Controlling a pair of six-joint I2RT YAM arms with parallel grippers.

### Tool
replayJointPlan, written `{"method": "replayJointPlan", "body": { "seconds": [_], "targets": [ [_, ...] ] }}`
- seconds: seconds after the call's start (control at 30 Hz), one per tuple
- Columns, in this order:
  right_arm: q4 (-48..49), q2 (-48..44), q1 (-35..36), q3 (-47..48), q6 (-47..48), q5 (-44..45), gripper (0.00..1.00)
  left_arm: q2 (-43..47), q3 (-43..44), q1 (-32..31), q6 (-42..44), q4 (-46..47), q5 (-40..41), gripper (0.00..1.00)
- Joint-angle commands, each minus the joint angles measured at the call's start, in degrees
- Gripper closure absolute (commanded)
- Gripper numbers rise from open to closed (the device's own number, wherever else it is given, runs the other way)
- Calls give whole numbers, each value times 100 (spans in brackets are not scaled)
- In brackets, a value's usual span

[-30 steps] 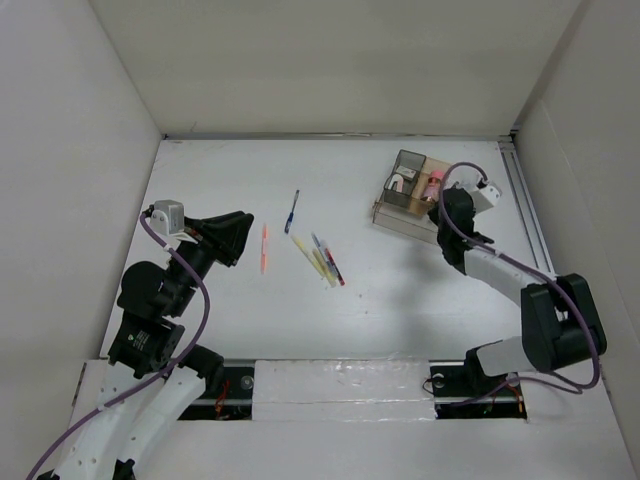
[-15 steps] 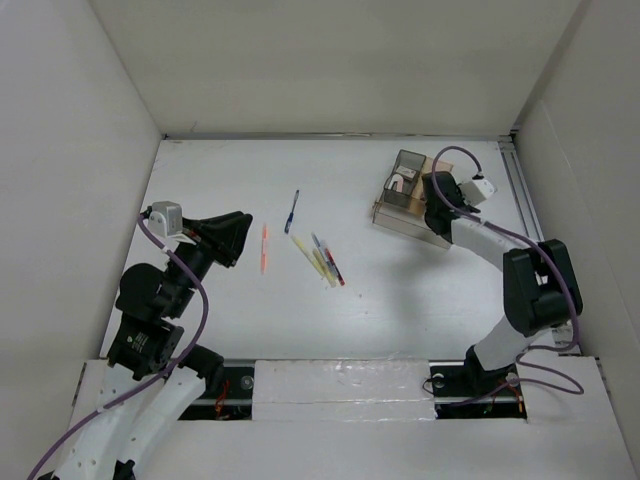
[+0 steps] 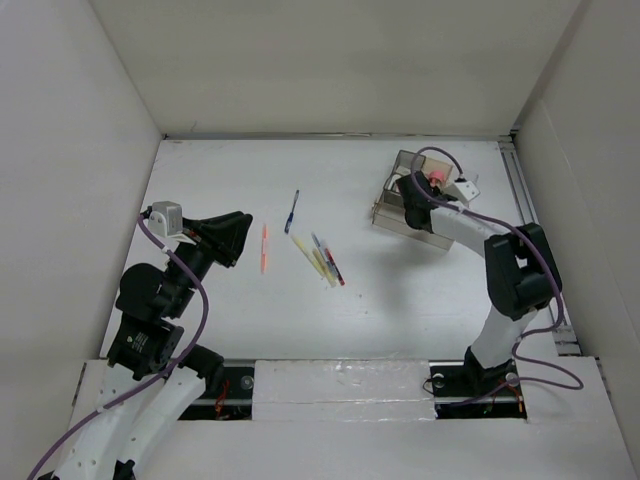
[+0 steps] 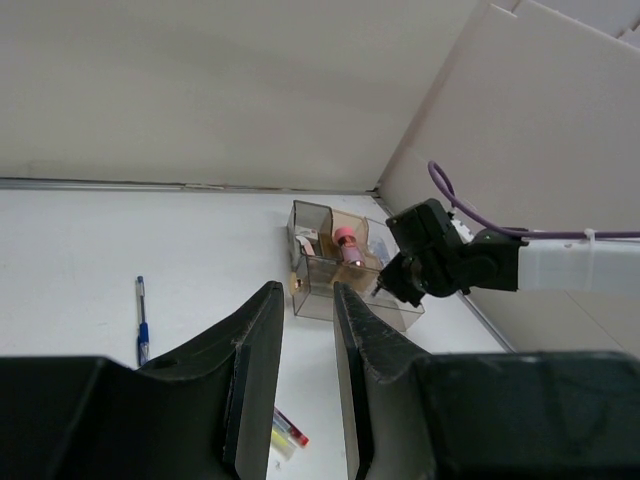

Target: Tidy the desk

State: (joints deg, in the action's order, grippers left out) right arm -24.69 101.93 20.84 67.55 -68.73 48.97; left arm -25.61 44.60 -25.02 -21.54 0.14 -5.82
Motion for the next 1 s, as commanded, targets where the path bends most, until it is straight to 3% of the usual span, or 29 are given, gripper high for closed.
{"method": "replayJointPlan", "body": {
  "seconds": [0.0,0.03,0.17,0.43,0.6,0.73,0.97],
  "targets": [
    [426,-515,43,-443,104,121,84,73,-22,23,36,188,-7,77],
    [665,-786,43,-714,262,95,70,56,-21,23,36,197,-15,77],
    [1289,-1253,-97,-1032,921,-298,51,73,-21,23,36,206,-24,77],
    [2161,-1352,-1265,-1350,2056,-1669,48,38,-13,23,27,214,-42,77],
    [2371,-842,-2469,-1332,2381,-3348,47,21,-4,23,27,214,-50,77],
    [2759,-762,-2594,-1447,2680,-3816,45,12,5,23,18,223,-50,77],
    [2530,-570,-2594,-1271,2918,-4079,47,20,5,23,18,223,-68,77]
  ]
}}
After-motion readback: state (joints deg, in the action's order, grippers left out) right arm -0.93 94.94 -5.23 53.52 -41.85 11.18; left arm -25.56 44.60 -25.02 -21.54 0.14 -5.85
